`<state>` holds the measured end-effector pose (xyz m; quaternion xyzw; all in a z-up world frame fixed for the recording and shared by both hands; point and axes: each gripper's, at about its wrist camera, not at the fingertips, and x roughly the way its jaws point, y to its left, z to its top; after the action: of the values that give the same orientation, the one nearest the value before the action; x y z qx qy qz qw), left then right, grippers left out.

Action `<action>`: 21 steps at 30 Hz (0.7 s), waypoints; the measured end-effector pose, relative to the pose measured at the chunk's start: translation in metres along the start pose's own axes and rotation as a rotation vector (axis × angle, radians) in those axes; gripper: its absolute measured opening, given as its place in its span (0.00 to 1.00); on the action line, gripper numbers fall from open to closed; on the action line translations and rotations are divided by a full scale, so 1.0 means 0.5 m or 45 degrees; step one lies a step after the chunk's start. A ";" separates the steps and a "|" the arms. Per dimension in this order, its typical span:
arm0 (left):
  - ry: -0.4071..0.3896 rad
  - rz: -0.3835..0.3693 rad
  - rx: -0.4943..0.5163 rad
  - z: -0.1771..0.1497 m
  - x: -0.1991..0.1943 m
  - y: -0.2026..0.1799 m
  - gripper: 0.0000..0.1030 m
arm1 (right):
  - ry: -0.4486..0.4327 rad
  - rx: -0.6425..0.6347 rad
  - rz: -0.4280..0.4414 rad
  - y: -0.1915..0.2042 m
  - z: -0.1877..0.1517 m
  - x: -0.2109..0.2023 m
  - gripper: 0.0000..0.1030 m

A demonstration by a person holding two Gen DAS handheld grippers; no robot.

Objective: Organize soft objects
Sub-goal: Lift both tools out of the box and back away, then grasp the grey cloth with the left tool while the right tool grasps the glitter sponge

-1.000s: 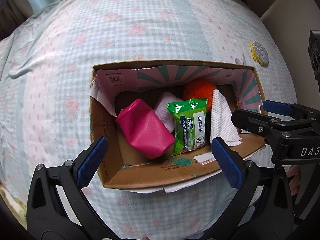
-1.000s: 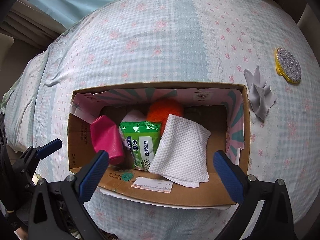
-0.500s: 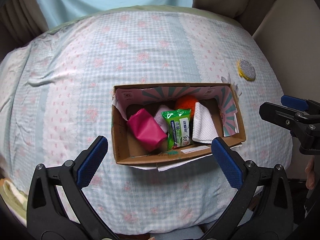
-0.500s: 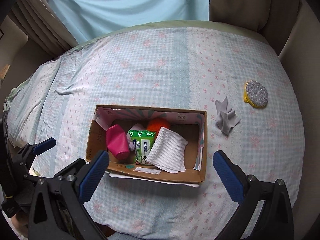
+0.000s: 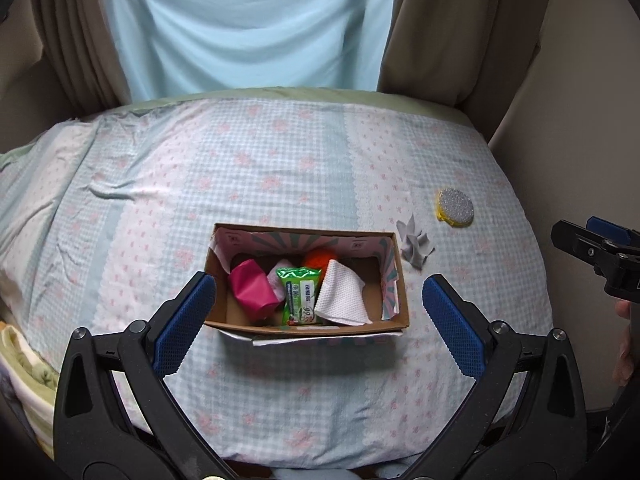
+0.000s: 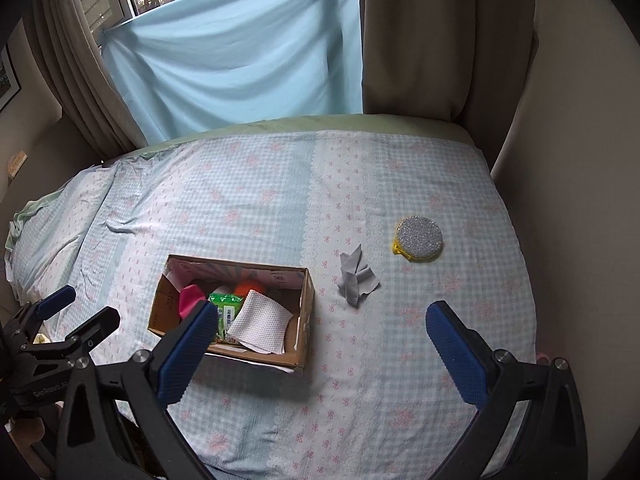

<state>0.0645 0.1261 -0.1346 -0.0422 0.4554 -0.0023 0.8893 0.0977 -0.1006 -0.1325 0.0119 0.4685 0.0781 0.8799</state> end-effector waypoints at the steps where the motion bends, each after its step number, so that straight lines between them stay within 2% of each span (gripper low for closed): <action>1: -0.011 0.007 -0.001 0.002 0.000 -0.020 1.00 | -0.015 0.000 -0.002 -0.020 0.003 -0.005 1.00; 4: -0.044 0.018 -0.013 0.010 0.007 -0.082 1.00 | -0.037 -0.016 -0.005 -0.078 0.014 -0.007 1.00; 9: -0.042 0.017 -0.074 0.017 0.059 -0.182 1.00 | -0.026 -0.056 0.017 -0.172 0.040 0.033 1.00; 16: 0.033 0.043 -0.136 0.018 0.183 -0.309 1.00 | 0.033 -0.125 0.044 -0.279 0.073 0.145 1.00; 21: 0.066 0.086 -0.132 0.016 0.297 -0.381 1.00 | 0.084 -0.164 0.069 -0.332 0.096 0.259 1.00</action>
<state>0.1643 -0.0692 -0.2355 -0.0728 0.4790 0.0502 0.8733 0.2297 -0.2429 -0.2279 -0.0346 0.4907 0.1321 0.8606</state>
